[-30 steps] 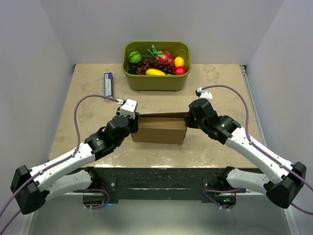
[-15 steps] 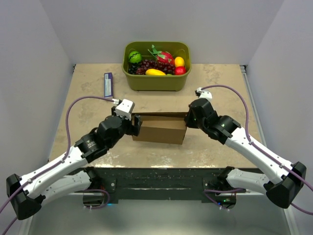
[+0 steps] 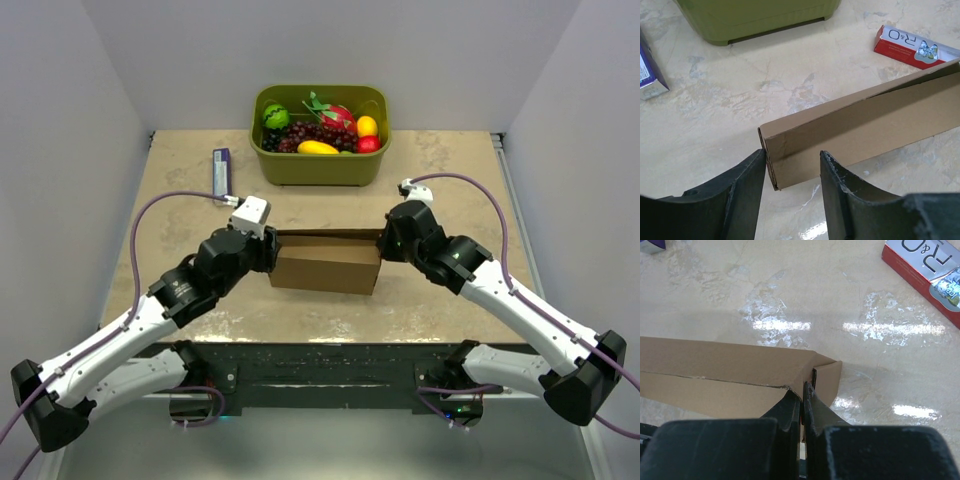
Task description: Fold the paper box
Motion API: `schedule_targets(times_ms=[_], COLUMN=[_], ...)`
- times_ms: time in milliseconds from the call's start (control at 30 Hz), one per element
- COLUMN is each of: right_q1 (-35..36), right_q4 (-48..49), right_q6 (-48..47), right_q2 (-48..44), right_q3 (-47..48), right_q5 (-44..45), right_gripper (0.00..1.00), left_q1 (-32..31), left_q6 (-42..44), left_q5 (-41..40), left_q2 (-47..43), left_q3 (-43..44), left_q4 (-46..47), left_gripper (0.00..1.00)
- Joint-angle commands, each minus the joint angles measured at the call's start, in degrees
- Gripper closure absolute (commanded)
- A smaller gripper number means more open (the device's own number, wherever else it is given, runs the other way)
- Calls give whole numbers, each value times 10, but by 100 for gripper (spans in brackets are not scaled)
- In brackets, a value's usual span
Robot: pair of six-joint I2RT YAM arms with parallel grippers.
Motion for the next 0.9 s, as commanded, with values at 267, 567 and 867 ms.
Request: schedule_targets(times_ms=[267, 567, 867], right_q1=[3, 3, 3], right_q4=[-25, -27, -33], right_q6=[1, 0, -2], right_q2=[7, 7, 7], right_q3=[-3, -6, -7], right_q5=[-18, -13, -12], right_gripper=[100, 100, 100], left_q1=[24, 24, 24], left_q6=[1, -4, -10], left_q5=[50, 39, 26], left_q2=[11, 21, 24], left_q3=[-4, -36, -65], left_q4=[45, 52, 38], left_gripper=[76, 100, 100])
